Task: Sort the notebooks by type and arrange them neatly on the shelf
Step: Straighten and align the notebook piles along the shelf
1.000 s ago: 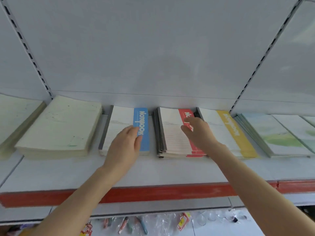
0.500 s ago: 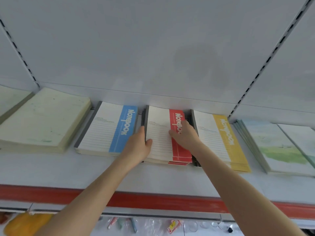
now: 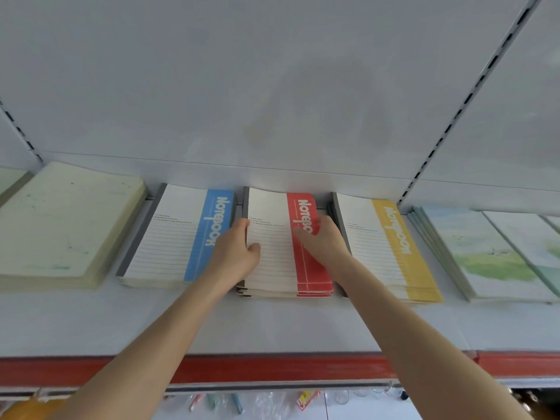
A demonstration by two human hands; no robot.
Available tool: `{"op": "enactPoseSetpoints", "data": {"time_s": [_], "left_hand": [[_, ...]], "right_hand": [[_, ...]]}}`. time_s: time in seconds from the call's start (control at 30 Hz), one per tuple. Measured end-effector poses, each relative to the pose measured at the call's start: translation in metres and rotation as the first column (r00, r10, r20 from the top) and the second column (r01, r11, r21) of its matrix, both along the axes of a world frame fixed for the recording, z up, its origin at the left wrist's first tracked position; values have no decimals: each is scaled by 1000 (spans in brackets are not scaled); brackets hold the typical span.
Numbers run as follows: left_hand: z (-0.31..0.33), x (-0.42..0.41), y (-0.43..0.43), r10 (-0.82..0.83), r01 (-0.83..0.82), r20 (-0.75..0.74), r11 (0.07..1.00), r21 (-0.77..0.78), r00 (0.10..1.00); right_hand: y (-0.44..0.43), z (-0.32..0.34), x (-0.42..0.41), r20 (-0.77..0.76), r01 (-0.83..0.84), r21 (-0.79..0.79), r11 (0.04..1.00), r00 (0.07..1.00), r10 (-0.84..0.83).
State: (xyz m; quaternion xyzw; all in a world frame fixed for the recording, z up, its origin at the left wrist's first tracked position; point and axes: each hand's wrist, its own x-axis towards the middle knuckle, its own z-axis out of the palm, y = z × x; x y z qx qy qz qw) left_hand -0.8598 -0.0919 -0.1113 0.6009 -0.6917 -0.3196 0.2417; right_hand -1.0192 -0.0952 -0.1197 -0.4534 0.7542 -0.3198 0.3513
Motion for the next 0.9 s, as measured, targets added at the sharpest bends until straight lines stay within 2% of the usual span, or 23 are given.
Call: {"op": "enactPoseSetpoints", "data": {"time_s": [0.17, 0.37, 0.47, 0.57, 0.67, 0.77, 0.9], "left_hand": [[4, -7, -11, -7, 7, 0, 1000, 18, 1000], [3, -14, -34, 40, -37, -42, 997, 74, 998], [1, -11, -35, 39, -37, -39, 999, 40, 998], [0, -11, -40, 32, -29, -63, 999, 38, 997], [-1, -16, -46, 21, -19, -38, 998, 54, 999], [-2, -19, -48, 28, -27, -38, 999, 34, 999], [3, -12, -43, -5, 11, -93, 998, 69, 996]], "right_hand": [[-10, 3, -1, -103, -53, 12, 999, 993, 54], [-19, 1, -2, 6, -9, 1, 1000, 1000, 9], [-19, 2, 1, -37, 19, 14, 1000, 999, -18], [-22, 12, -2, -21, -33, 16, 999, 999, 33], [-28, 13, -3, 25, -25, 2, 1000, 999, 25], [-32, 10, -1, 9, -24, 14, 1000, 1000, 24], [-25, 24, -3, -13, -128, 27, 991, 992, 128]]}}
